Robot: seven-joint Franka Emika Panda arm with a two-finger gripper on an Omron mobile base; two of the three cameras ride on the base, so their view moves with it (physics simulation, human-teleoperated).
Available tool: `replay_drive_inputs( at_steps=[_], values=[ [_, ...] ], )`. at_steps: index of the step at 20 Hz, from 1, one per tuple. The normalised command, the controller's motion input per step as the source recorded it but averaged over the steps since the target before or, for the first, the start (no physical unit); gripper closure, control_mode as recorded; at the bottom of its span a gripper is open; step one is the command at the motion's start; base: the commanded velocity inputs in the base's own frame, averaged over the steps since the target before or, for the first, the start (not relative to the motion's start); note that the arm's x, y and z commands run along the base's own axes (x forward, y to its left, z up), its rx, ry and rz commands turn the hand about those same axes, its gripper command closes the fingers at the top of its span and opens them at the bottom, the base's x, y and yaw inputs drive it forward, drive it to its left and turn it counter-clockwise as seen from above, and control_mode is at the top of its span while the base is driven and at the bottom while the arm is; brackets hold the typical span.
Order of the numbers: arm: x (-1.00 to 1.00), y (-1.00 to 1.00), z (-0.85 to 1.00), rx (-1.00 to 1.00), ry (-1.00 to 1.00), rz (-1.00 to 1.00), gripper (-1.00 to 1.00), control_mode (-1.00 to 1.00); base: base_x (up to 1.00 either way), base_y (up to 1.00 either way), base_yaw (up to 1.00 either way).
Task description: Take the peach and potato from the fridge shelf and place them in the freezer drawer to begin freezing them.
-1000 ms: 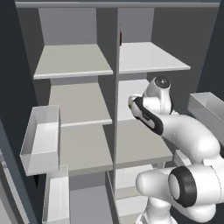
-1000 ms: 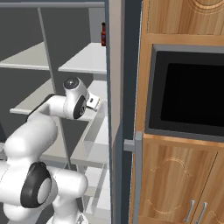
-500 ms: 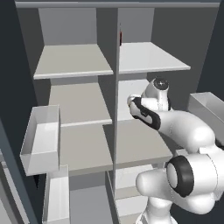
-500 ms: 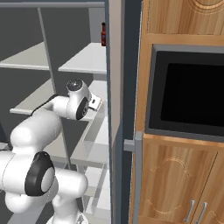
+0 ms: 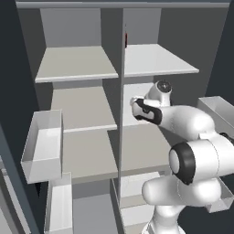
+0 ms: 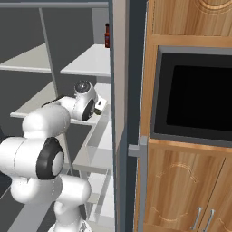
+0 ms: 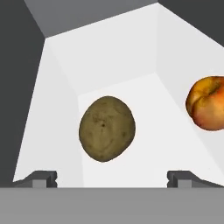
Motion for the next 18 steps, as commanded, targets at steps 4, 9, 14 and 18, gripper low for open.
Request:
replay_drive_inputs(
  at_steps=[4,9,14,18],
  values=[
    [0.36,0.03,-0.22,0.02,0.05,0.00,-1.00,-1.00,0.00,0.00,0.00],
    [0.38,0.01,-0.25,0.00,0.03,0.00,-1.00,-1.00,0.00,0.00,0.00],
    [0.40,0.00,-0.17,0.01,0.02,0.00,-1.00,-1.00,0.00,0.00,0.00],
    [0.33,0.02,-0.21,0.00,0.04,0.00,-1.00,-1.00,0.00,0.00,0.00]
  ],
)
